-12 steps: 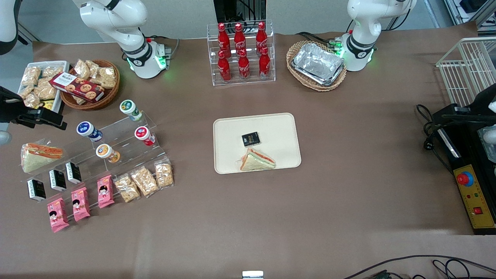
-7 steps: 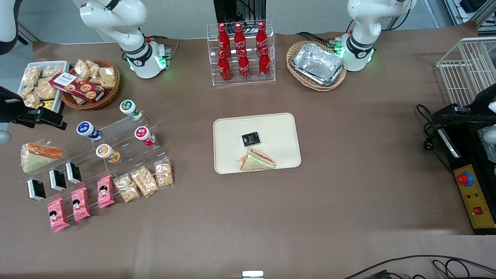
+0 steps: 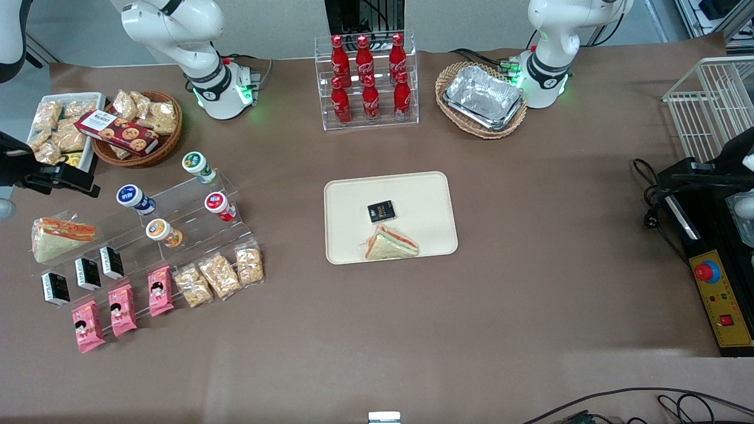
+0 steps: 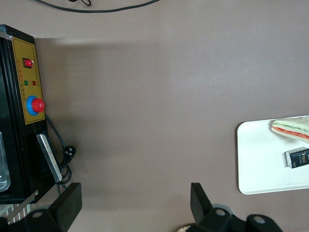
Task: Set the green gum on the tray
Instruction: 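Move the right gripper toward the green-lidded gum bottle on the rack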
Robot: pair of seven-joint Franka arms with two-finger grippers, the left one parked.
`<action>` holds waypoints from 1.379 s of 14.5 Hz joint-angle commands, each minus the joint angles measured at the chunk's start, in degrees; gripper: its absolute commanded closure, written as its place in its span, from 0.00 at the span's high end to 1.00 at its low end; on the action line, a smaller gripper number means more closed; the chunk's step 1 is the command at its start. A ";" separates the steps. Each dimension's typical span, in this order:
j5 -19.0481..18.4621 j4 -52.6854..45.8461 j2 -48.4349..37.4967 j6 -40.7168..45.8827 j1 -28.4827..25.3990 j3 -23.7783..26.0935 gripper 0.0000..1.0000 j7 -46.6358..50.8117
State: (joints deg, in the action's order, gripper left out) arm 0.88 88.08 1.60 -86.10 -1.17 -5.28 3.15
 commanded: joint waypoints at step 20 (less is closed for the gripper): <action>2.38 37.48 -20.49 -21.01 -3.31 -0.52 1.00 0.28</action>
State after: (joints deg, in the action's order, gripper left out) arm 2.15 116.13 -13.57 -100.33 -4.63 -5.72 3.03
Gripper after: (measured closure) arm 0.000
